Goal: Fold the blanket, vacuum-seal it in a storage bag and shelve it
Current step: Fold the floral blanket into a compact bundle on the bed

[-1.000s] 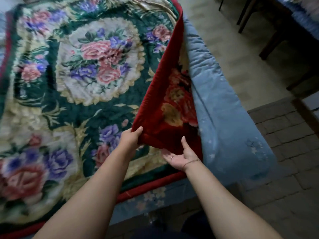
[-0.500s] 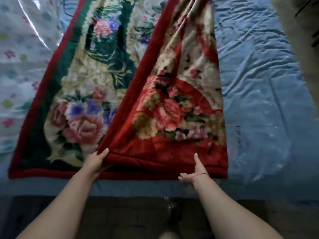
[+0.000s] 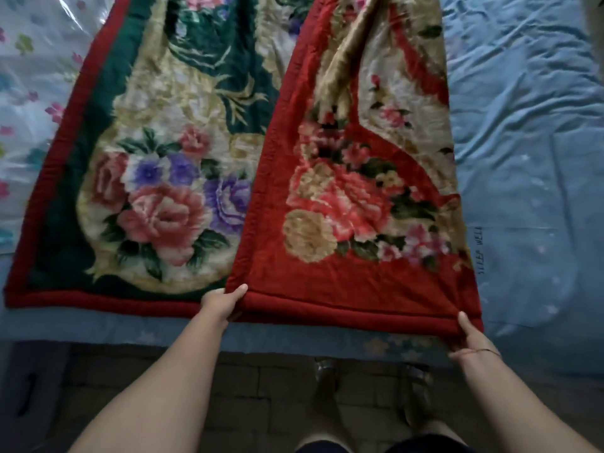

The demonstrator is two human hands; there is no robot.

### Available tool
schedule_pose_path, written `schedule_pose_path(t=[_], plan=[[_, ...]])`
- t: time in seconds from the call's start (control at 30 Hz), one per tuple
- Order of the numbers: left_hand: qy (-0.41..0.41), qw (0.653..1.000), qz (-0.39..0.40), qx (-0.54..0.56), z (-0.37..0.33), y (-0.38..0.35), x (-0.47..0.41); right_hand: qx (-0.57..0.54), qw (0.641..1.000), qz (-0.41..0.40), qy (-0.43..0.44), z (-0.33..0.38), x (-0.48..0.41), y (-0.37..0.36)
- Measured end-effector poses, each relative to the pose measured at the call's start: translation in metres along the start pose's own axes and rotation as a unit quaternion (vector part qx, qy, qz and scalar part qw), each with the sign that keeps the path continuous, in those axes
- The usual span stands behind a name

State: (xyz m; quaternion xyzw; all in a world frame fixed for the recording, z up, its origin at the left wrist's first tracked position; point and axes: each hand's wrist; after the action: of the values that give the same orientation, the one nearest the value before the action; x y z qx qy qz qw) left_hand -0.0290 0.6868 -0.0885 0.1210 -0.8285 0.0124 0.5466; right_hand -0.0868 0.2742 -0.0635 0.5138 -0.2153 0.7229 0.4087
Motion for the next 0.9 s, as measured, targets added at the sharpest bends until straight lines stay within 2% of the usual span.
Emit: schedule_pose_path(t=[0.17,0.27,0.4,0.5,0.57,0.63,0.7,0.77,0.9], plan=[[0.026,0.999,-0.034,-0.018,0.022,-0.022,-0.012,0.010,0.999,-0.007,0.033,-0.003,-0.011,0.015],[0.041,0.998,-0.026,-0.040,0.022,-0.016,-0.017,0.008,0.999,-0.027,0.044,-0.002,-0.026,0.015],[0.059,0.994,-0.028,-0.092,0.038,-0.016,-0.008,0.013,0.993,-0.089,0.080,-0.006,-0.081,0.049],[0.066,0.992,-0.047,-0.096,0.047,-0.022,-0.007,0.022,0.989,-0.120,0.079,-0.001,-0.058,0.038],[0.067,0.983,-0.081,-0.154,0.040,-0.021,-0.011,0.054,0.984,-0.144,0.086,0.002,-0.053,0.033],[0.079,0.949,-0.130,-0.276,0.027,-0.019,-0.006,0.094,0.981,-0.152,0.071,0.004,-0.052,0.033],[0.044,0.916,-0.197,-0.348,0.012,-0.025,0.006,0.155,0.969,-0.177,0.072,0.013,-0.051,0.034],[-0.039,0.914,-0.218,-0.338,-0.004,-0.039,0.017,0.212,0.956,-0.170,0.114,0.028,-0.039,0.031],[-0.195,0.924,-0.116,-0.308,-0.050,-0.106,0.040,0.242,0.934,-0.073,0.253,0.072,-0.015,0.030]])
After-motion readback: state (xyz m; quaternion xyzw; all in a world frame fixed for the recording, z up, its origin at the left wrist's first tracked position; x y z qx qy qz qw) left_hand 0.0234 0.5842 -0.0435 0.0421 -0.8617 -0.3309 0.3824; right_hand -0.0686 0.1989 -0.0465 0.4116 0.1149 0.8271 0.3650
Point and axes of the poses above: each hand's wrist, its own x-axis away from the middle knuckle, its own y-axis out of the back of the hand, z = x × y, and after that the axes turned 9 degrees about z, right-handed
